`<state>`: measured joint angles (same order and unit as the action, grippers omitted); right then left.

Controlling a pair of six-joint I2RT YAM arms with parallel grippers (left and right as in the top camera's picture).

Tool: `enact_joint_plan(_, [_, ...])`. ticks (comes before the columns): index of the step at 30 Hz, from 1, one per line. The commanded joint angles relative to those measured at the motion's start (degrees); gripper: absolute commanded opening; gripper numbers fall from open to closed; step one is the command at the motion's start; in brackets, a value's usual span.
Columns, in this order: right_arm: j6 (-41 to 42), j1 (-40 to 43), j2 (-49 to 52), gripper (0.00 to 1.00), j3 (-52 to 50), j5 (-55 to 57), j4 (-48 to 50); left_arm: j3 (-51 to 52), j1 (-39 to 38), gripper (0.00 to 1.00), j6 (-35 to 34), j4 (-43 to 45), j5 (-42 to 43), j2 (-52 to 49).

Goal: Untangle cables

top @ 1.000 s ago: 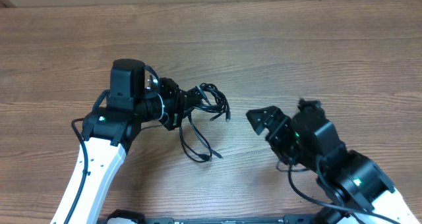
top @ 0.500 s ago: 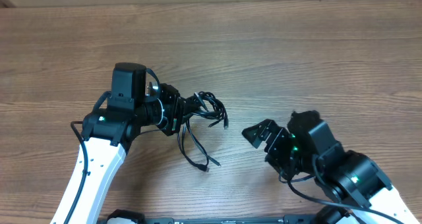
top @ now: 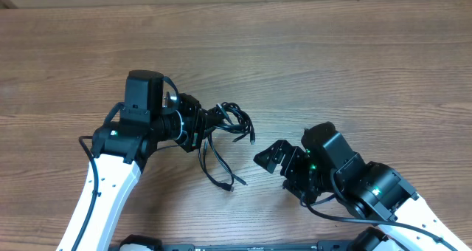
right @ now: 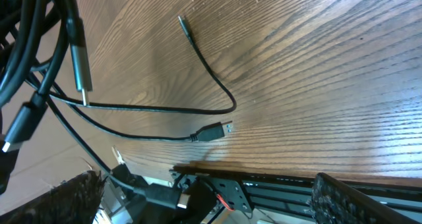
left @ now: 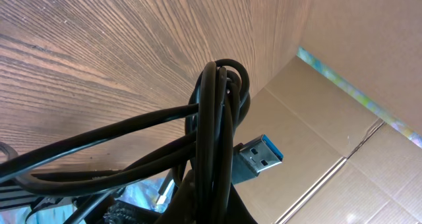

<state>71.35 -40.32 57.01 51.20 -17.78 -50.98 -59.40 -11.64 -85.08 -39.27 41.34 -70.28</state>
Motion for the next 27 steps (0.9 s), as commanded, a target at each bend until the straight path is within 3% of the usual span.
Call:
enact_joint_plan(1, [-0.42, -0.61, -0.09, 1.00, -0.24, 1.44, 0.35, -1.99, -0.28, 0.04, 1.07, 0.11, -0.04, 1.29])
enact_joint_plan(27, [0.85, -0.61, 7.74, 1.00, -0.24, -0.39, 5.55, -1.99, -0.28, 0.04, -2.80, 1.16, -2.80, 1.27])
